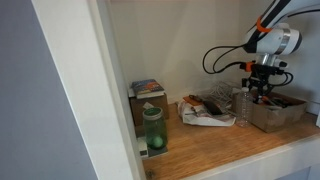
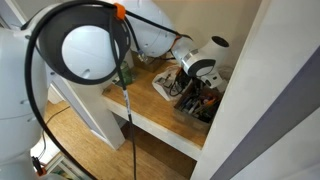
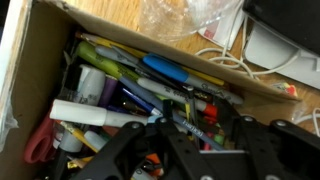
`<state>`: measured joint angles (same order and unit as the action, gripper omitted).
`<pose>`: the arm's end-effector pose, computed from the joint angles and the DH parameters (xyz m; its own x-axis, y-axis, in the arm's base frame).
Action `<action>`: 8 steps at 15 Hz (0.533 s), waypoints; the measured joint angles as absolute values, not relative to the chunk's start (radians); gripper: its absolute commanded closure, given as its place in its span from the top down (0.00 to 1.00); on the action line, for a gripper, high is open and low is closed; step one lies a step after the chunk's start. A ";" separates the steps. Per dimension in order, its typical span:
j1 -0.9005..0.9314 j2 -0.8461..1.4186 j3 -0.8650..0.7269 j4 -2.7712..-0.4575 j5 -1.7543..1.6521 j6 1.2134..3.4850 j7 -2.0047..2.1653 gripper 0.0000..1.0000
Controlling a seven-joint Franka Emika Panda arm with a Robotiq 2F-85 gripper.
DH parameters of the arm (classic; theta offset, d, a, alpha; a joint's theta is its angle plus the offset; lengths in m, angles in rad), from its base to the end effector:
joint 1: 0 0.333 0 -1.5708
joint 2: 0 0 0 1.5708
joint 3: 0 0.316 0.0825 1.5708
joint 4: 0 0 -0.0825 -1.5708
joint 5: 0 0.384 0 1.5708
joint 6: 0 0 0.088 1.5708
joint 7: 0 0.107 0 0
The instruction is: Remove a clear black pen from the cardboard box and put it on the counter top
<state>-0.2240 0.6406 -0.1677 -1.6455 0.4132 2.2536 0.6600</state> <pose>0.6427 -0.2388 0.2434 0.2893 -0.9434 -0.1620 -0.9529 -0.2677 -0.1427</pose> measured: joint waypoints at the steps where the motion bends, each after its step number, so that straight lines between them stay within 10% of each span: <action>1: -0.224 0.649 -0.167 -1.635 0.414 2.245 0.661 0.49; 8: -0.225 0.710 -0.165 -1.576 0.415 2.220 0.674 0.46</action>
